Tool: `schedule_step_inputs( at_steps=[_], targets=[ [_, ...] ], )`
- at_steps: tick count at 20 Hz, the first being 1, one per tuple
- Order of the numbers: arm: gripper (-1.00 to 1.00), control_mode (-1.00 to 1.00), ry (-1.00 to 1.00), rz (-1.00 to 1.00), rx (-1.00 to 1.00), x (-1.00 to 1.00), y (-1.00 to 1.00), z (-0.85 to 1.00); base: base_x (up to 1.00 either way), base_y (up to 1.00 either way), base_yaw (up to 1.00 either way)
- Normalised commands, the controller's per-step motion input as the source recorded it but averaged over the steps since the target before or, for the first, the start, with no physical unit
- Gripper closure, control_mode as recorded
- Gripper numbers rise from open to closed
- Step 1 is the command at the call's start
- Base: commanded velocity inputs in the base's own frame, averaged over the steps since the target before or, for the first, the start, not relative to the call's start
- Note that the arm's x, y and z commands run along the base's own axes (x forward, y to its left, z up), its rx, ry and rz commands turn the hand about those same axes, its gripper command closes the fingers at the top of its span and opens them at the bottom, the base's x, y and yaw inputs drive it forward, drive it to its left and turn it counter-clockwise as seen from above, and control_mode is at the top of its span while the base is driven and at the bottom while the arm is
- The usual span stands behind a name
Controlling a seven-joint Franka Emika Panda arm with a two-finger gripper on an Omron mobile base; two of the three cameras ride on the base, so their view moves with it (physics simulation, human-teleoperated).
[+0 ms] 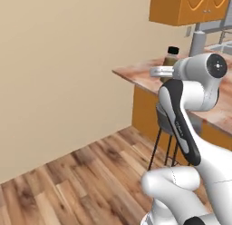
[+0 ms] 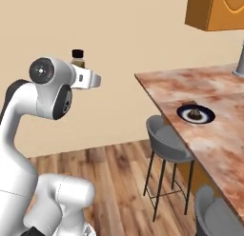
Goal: Take the cinnamon bottle from the cabinet and place it on the dining table, next to the plate with the cupcake. Then take the chocolate from the dining counter and place it on the cupcake plate.
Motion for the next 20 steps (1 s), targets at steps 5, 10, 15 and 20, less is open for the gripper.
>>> schedule_step_inputs(
  at_steps=[5,10,15,20],
  targets=[
    [1.0,1.0,0.0,0.0,0.0,0.0,0.0,0.0,0.76,0.39,-0.38],
    [1.0,1.0,0.0,0.0,0.0,0.0,0.0,0.0,0.66,0.33,-0.5],
    [1.0,1.0,0.0,0.0,0.0,0.0,0.0,0.0,0.56,0.28,-0.62],
    [1.0,1.0,0.0,0.0,0.0,0.0,0.0,0.0,0.55,0.28,-0.61]
  ],
)
